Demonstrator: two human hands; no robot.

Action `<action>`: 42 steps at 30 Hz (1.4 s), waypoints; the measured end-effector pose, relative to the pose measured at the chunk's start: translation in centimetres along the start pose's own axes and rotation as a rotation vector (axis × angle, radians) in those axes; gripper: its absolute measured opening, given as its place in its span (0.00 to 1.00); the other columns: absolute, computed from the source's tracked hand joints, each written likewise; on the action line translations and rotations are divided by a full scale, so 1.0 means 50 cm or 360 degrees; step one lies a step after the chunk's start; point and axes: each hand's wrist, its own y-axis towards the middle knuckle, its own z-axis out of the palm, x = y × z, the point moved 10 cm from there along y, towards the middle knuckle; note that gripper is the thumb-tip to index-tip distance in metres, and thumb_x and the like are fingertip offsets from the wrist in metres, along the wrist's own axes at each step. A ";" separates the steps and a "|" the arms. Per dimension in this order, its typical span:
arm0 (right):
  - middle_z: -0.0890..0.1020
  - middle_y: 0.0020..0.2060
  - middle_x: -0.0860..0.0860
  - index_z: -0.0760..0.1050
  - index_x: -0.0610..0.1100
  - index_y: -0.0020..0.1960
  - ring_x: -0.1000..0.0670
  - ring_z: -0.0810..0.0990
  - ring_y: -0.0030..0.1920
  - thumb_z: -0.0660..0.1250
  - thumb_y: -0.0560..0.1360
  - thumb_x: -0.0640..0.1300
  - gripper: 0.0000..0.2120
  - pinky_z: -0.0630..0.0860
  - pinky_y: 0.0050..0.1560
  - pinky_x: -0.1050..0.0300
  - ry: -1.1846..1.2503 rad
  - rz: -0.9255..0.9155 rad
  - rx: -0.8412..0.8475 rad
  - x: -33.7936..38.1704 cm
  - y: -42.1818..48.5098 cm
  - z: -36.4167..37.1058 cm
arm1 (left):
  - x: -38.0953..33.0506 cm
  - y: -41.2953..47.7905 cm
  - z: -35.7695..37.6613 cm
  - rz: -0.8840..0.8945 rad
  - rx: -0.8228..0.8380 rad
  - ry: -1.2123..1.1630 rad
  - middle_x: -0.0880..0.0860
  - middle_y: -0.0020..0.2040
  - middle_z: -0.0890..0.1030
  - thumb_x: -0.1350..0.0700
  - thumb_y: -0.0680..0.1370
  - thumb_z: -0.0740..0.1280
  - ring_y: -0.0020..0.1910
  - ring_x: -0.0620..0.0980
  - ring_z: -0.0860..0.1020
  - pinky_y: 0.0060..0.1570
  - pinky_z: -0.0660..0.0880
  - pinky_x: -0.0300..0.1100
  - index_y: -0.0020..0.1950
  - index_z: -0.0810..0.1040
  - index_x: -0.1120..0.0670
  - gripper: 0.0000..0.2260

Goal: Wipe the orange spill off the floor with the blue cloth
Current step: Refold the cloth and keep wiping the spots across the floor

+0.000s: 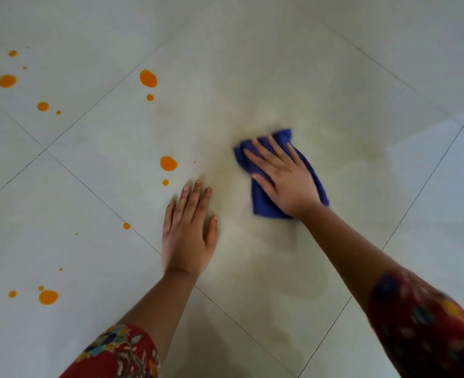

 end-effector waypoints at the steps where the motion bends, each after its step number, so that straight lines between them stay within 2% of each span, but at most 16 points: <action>1: 0.61 0.76 0.54 0.60 0.53 0.76 0.50 0.55 0.77 0.50 0.82 0.56 0.24 0.53 0.75 0.47 0.0010 0.0059 -0.0036 -0.024 -0.039 -0.005 | -0.001 0.001 0.000 0.0002 0.0003 0.0001 0.48 0.78 0.60 0.48 0.80 0.53 0.78 0.47 0.56 0.75 0.54 0.50 0.77 0.62 0.50 0.24; 4: 0.59 0.77 0.55 0.60 0.53 0.77 0.49 0.53 0.78 0.52 0.82 0.56 0.24 0.51 0.76 0.46 0.0095 0.0708 -0.0168 -0.165 -0.050 -0.037 | 0.000 -0.002 0.002 0.0003 -0.0005 0.0022 0.48 0.78 0.59 0.48 0.80 0.53 0.78 0.47 0.55 0.75 0.54 0.50 0.77 0.62 0.50 0.25; 6: 0.57 0.77 0.55 0.58 0.53 0.77 0.48 0.52 0.78 0.52 0.82 0.55 0.25 0.48 0.76 0.45 0.0072 0.0925 -0.0211 -0.193 0.018 -0.044 | 0.001 -0.001 0.002 0.0007 -0.0014 0.0019 0.48 0.78 0.60 0.47 0.80 0.53 0.78 0.47 0.56 0.75 0.55 0.50 0.77 0.62 0.50 0.24; 8: 0.59 0.77 0.53 0.59 0.52 0.77 0.46 0.54 0.77 0.52 0.81 0.54 0.25 0.50 0.76 0.43 0.0081 0.0763 -0.0179 -0.124 0.092 -0.035 | 0.002 0.000 0.001 0.0007 -0.0032 0.0010 0.48 0.78 0.60 0.48 0.80 0.53 0.77 0.47 0.57 0.75 0.56 0.51 0.77 0.63 0.50 0.24; 12: 0.61 0.76 0.53 0.60 0.52 0.76 0.48 0.55 0.77 0.50 0.82 0.55 0.24 0.53 0.76 0.44 -0.0042 -0.0036 -0.0015 0.079 -0.010 0.015 | 0.002 0.000 0.001 0.0008 -0.0022 -0.0016 0.48 0.78 0.61 0.48 0.80 0.54 0.77 0.47 0.57 0.75 0.55 0.50 0.77 0.63 0.50 0.24; 14: 0.60 0.76 0.55 0.60 0.54 0.77 0.49 0.54 0.77 0.51 0.82 0.56 0.24 0.53 0.76 0.45 -0.0027 0.0039 -0.0025 0.044 -0.091 0.011 | 0.003 -0.001 0.003 0.0003 -0.0011 -0.0010 0.48 0.78 0.60 0.48 0.80 0.53 0.78 0.47 0.56 0.75 0.54 0.49 0.77 0.62 0.50 0.24; 16: 0.61 0.76 0.54 0.60 0.54 0.76 0.49 0.55 0.77 0.50 0.81 0.57 0.24 0.52 0.76 0.45 0.0014 0.0370 -0.0071 -0.053 -0.095 -0.010 | 0.002 -0.003 0.003 -0.0004 -0.0008 0.0004 0.48 0.78 0.60 0.48 0.80 0.53 0.78 0.47 0.56 0.75 0.53 0.49 0.77 0.62 0.50 0.24; 20: 0.56 0.78 0.55 0.56 0.54 0.78 0.48 0.51 0.78 0.49 0.81 0.57 0.26 0.47 0.76 0.45 0.0011 0.0772 -0.0147 -0.131 0.061 -0.031 | 0.001 -0.001 0.003 -0.0002 -0.0009 0.0021 0.48 0.78 0.60 0.48 0.80 0.53 0.77 0.47 0.56 0.75 0.54 0.49 0.77 0.62 0.50 0.24; 22: 0.56 0.78 0.55 0.56 0.55 0.77 0.48 0.52 0.78 0.50 0.81 0.57 0.25 0.46 0.76 0.44 -0.0011 0.0719 -0.0119 -0.081 0.145 -0.018 | 0.000 0.002 0.006 0.0004 -0.0006 0.0011 0.47 0.78 0.60 0.48 0.80 0.54 0.77 0.47 0.56 0.75 0.54 0.49 0.77 0.62 0.49 0.24; 24: 0.57 0.77 0.55 0.56 0.55 0.77 0.48 0.52 0.78 0.50 0.81 0.57 0.25 0.46 0.76 0.45 -0.0023 0.0489 -0.0071 0.018 0.176 0.002 | 0.004 -0.001 0.004 -0.0002 -0.0003 -0.0010 0.47 0.78 0.60 0.48 0.80 0.54 0.77 0.46 0.57 0.75 0.54 0.49 0.77 0.63 0.49 0.24; 27: 0.59 0.77 0.56 0.58 0.55 0.77 0.48 0.53 0.78 0.50 0.81 0.58 0.25 0.48 0.76 0.46 -0.0046 0.0113 -0.0002 0.114 0.081 0.023 | 0.006 -0.002 0.003 0.0009 -0.0004 -0.0023 0.47 0.78 0.59 0.48 0.81 0.55 0.78 0.46 0.56 0.75 0.55 0.50 0.77 0.63 0.50 0.24; 30: 0.58 0.77 0.56 0.58 0.55 0.77 0.49 0.53 0.78 0.50 0.80 0.59 0.26 0.50 0.76 0.43 -0.0002 0.0329 -0.0035 0.007 -0.013 0.004 | 0.005 -0.001 0.002 0.0006 -0.0004 -0.0038 0.47 0.78 0.59 0.48 0.80 0.55 0.78 0.46 0.56 0.75 0.55 0.50 0.77 0.62 0.49 0.24; 34: 0.52 0.78 0.56 0.51 0.56 0.78 0.48 0.47 0.78 0.47 0.82 0.58 0.25 0.43 0.76 0.42 -0.0042 0.0777 -0.0062 -0.090 0.049 -0.016 | 0.004 -0.002 0.005 0.0012 0.0020 -0.0037 0.46 0.79 0.58 0.47 0.81 0.53 0.78 0.46 0.54 0.75 0.55 0.50 0.78 0.61 0.49 0.25; 37: 0.54 0.78 0.55 0.54 0.56 0.78 0.47 0.49 0.78 0.49 0.81 0.58 0.26 0.45 0.76 0.41 -0.0033 0.0592 -0.0051 0.002 0.081 0.004 | 0.004 -0.001 0.003 0.0010 -0.0005 -0.0032 0.47 0.78 0.60 0.48 0.80 0.54 0.77 0.46 0.56 0.75 0.55 0.50 0.77 0.62 0.49 0.24; 40: 0.55 0.78 0.56 0.55 0.56 0.78 0.47 0.49 0.78 0.50 0.81 0.59 0.26 0.50 0.75 0.40 -0.0043 0.0181 0.0030 0.120 -0.060 0.028 | 0.004 -0.001 0.002 0.0035 -0.0016 -0.0041 0.47 0.78 0.60 0.49 0.81 0.53 0.77 0.46 0.56 0.75 0.55 0.50 0.76 0.63 0.49 0.23; 42: 0.54 0.78 0.57 0.55 0.57 0.78 0.48 0.47 0.78 0.49 0.81 0.61 0.26 0.50 0.75 0.38 -0.0070 0.0251 0.0071 0.110 -0.184 0.028 | 0.005 0.001 0.002 0.0040 -0.0005 -0.0046 0.47 0.78 0.60 0.50 0.81 0.53 0.78 0.47 0.56 0.75 0.55 0.50 0.77 0.63 0.50 0.23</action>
